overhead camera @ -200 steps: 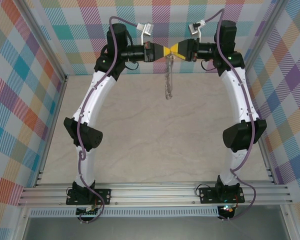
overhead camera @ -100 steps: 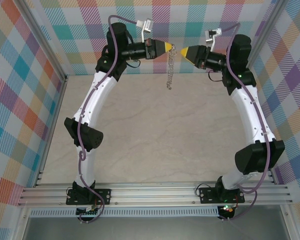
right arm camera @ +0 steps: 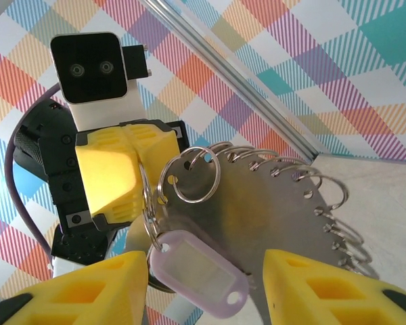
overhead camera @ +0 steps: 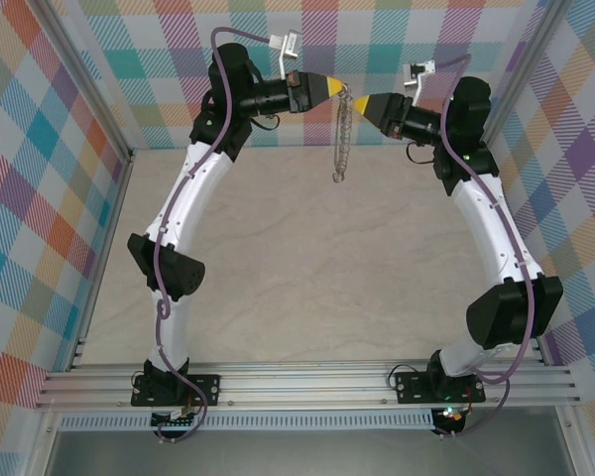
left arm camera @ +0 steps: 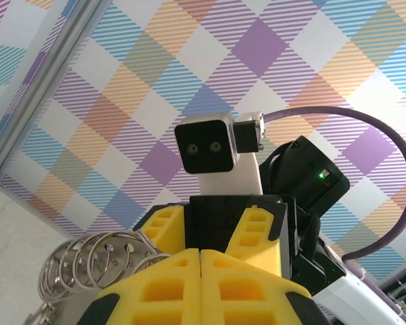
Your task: Put the keys on the keyring
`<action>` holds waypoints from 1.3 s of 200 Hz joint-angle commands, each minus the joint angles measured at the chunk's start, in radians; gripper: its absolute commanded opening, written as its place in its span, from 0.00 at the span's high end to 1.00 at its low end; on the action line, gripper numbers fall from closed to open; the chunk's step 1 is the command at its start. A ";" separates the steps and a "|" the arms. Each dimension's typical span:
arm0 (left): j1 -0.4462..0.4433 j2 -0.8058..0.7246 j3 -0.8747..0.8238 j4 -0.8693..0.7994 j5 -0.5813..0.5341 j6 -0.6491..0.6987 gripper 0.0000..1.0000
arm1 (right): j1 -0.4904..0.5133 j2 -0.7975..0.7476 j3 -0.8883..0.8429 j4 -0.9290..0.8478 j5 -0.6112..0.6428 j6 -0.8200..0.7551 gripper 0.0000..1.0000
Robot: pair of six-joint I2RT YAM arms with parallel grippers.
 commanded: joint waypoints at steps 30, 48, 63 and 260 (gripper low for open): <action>-0.012 -0.048 0.031 0.057 0.001 -0.008 1.00 | 0.017 0.018 0.060 0.059 -0.009 0.014 0.53; -0.014 -0.048 0.031 0.057 -0.002 -0.010 1.00 | 0.021 0.021 0.068 0.059 -0.013 0.014 0.56; -0.013 -0.046 0.031 0.056 -0.002 -0.008 1.00 | 0.026 0.025 0.074 0.059 -0.015 0.015 0.58; -0.034 -0.070 0.027 -0.078 -0.150 0.098 1.00 | 0.115 -0.002 0.136 -0.227 0.211 -0.103 1.00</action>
